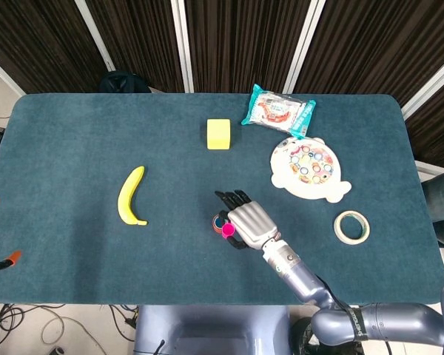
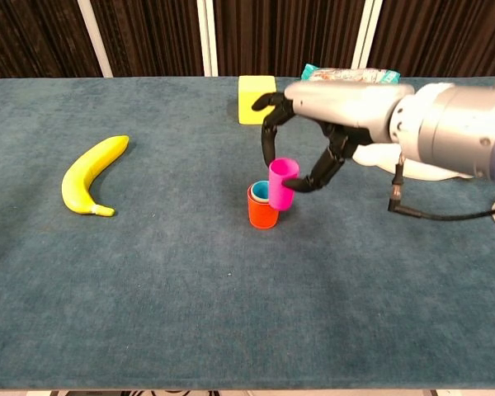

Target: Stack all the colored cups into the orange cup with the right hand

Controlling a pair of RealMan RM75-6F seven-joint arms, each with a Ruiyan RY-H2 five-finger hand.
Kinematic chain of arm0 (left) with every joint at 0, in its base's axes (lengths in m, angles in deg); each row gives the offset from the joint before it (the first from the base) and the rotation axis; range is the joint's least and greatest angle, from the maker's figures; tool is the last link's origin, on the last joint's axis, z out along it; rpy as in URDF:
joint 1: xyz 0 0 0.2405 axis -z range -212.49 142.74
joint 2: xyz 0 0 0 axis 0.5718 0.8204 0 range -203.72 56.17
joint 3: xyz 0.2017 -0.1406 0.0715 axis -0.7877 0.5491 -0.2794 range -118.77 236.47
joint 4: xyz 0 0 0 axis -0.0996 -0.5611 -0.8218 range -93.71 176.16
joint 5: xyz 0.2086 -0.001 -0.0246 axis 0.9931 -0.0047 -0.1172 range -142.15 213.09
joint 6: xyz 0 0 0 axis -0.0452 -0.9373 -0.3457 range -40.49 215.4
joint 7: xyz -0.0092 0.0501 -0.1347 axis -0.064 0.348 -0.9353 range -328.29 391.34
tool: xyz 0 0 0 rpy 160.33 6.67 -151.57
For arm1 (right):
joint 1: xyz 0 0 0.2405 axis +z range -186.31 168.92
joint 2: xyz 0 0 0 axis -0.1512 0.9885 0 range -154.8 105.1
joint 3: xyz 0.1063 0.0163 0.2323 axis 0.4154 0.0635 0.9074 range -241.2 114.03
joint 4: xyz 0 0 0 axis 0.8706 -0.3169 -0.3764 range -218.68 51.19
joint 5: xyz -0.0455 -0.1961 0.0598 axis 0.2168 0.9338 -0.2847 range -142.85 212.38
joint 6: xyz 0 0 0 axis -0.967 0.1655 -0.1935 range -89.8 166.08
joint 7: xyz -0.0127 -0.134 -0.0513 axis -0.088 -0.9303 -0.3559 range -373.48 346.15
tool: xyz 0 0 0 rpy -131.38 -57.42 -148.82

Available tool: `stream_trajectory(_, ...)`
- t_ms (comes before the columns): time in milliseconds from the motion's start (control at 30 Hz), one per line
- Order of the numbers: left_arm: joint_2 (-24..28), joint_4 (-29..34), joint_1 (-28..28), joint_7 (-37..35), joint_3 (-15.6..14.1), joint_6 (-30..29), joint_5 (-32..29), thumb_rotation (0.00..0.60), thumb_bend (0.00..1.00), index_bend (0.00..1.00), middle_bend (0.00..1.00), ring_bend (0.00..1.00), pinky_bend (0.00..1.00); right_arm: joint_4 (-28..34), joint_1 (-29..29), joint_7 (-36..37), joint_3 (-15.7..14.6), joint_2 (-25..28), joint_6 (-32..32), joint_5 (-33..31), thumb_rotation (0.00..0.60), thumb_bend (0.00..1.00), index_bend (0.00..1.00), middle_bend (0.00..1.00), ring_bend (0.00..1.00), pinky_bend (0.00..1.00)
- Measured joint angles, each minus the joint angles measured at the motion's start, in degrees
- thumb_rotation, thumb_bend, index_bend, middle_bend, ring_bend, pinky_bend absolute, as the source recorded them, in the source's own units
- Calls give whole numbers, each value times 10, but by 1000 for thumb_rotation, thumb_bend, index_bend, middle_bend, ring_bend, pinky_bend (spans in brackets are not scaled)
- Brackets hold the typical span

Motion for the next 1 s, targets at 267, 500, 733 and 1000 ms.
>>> stream_trajectory(267, 0, 0, 0, 0, 0, -1, 0, 600, 0, 0, 0, 0, 39, -6, 40, -13, 23, 6, -19, -72, 600, 440, 498, 0, 96, 100)
stream_trajectory(500, 3, 0, -2, -5, 2, -3, -2, 600, 0, 0, 0, 0, 39, -43, 64, -21, 25, -18, -19, -104, 600, 440, 498, 0, 96, 100)
stream_trajectory(733, 5, 0, -2, -7, 3, -4, -2, 600, 0, 0, 0, 0, 39, -74, 78, -22, 22, -36, -14, -116, 600, 440, 498, 0, 96, 100)
stream_trajectory(1000, 4, 0, -2, -4, 2, -5, -1, 600, 0, 0, 0, 0, 39, -85, 80, -18, 12, -43, -9, -115, 600, 440, 498, 0, 96, 100)
